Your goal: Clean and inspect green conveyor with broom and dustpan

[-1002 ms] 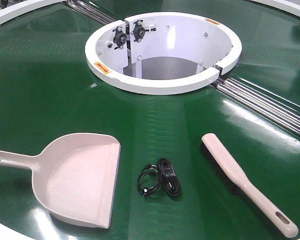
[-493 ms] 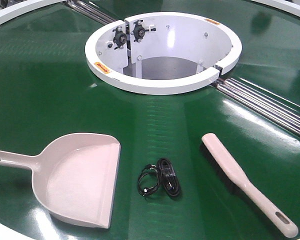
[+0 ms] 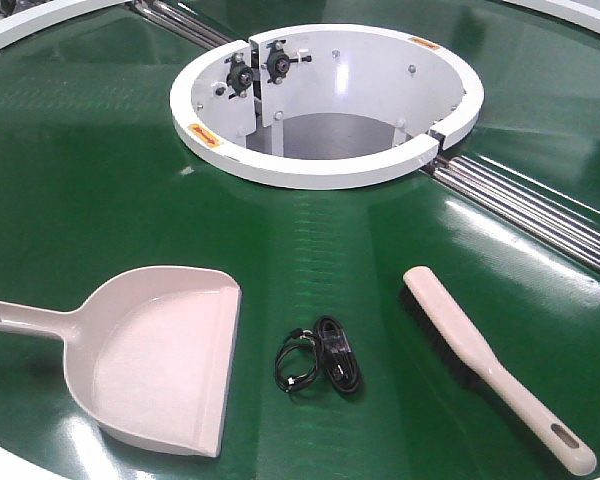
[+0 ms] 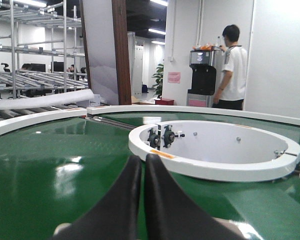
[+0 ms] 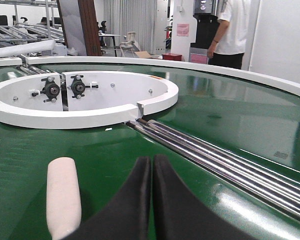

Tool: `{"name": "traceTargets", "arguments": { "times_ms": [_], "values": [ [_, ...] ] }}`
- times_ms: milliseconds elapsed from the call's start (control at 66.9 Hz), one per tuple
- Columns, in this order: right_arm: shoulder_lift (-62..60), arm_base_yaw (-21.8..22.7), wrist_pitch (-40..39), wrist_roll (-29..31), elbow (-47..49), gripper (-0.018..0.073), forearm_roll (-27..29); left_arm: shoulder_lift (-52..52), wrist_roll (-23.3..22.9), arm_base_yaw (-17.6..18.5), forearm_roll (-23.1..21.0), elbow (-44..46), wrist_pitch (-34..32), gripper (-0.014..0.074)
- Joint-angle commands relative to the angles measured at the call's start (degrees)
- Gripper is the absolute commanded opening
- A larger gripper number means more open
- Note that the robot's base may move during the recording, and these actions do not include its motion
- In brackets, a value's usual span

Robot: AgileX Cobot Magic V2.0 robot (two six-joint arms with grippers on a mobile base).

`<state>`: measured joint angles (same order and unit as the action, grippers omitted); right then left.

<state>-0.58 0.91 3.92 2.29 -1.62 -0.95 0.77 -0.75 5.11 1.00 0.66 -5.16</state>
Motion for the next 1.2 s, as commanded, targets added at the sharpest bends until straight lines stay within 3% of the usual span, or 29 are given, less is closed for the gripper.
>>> {"name": "traceTargets", "arguments": {
  "times_ms": [0,269,434,867,1046,1181],
  "values": [
    [-1.05,-0.09,-4.3,0.39,-1.09,-0.0009,0.04,-2.57,0.13,0.38,0.7,7.2,0.95,-0.0007],
    [-1.05,-0.09,-4.3,0.39,-1.09,-0.0009,0.04,-19.49,1.28,0.38,3.03,25.41,23.3,-0.0007],
    [-1.05,-0.09,-4.3,0.39,-1.09,-0.0009,0.04,-27.59,1.11,0.38,2.8,30.23,34.26,-0.0007],
    [-1.05,-0.09,-4.3,0.39,-1.09,-0.0009,0.04,-30.66,0.75,0.38,2.87,29.75,38.04,0.0015],
    [-1.05,-0.09,-4.3,0.39,-1.09,-0.0009,0.04,-30.66,0.75,0.38,2.92,29.75,38.24,0.0157],
    [-1.05,-0.09,-4.3,0.39,-1.09,-0.0009,0.04,-30.66,0.75,0.38,2.92,29.75,38.63,0.039]
  ]
}}
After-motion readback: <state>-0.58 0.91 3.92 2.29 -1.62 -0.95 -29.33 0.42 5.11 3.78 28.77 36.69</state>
